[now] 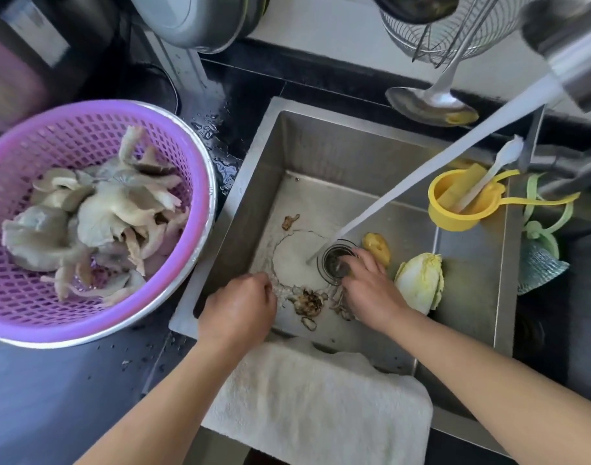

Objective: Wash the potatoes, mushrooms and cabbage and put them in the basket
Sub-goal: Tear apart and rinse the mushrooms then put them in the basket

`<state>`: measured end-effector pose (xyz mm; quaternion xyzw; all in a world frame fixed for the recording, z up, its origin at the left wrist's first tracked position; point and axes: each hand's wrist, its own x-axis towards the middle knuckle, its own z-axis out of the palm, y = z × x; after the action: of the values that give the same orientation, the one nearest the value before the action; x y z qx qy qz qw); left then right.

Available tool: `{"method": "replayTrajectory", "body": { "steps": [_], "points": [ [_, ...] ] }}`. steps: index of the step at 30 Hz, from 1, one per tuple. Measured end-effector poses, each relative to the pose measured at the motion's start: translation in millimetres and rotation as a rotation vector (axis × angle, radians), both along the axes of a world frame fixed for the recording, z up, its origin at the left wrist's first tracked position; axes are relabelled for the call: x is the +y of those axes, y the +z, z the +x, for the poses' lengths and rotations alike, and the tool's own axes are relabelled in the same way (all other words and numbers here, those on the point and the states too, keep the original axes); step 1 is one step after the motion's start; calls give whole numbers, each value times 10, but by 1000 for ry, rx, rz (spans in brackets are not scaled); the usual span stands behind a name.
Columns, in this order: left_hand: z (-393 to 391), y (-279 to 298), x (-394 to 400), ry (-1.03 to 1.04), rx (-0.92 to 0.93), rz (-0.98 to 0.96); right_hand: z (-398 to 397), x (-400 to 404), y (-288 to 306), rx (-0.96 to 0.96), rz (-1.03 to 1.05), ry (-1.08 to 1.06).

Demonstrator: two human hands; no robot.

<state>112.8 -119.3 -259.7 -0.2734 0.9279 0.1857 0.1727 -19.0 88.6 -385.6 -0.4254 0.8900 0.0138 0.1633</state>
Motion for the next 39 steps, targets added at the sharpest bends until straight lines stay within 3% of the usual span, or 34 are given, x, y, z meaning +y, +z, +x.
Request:
{"method": "replayTrajectory", "body": {
  "steps": [6, 11, 14, 17, 20, 22, 25, 33, 39],
  "points": [
    [-5, -21, 6, 16, 13, -5, -22, -49, -68, 65, 203, 105],
    [26, -54, 10, 42, 57, -37, -75, -25, -96, 57, 196, 170],
    [43, -52, 11, 57, 91, -41, -53, 14, -106, 51, 88, 183],
    [53, -61, 11, 48, 119, -46, -31, -101, 55, -188, -174, -156],
    [65, -61, 11, 44, 125, -54, -95, -339, 341, -857, -551, -891],
    [62, -61, 13, 43, 128, -58, -139, -444, 466, -1182, -815, -1168],
    [54, -55, 22, 38, 121, -56, -172, -578, 577, -1355, -971, -1276],
    [74, -68, 25, 50, 141, -77, -202, -807, 706, -1638, -1059, -1386],
    [73, -41, 26, 78, 147, -54, -121, -727, 802, -1740, -1123, -1453]
  ]
}}
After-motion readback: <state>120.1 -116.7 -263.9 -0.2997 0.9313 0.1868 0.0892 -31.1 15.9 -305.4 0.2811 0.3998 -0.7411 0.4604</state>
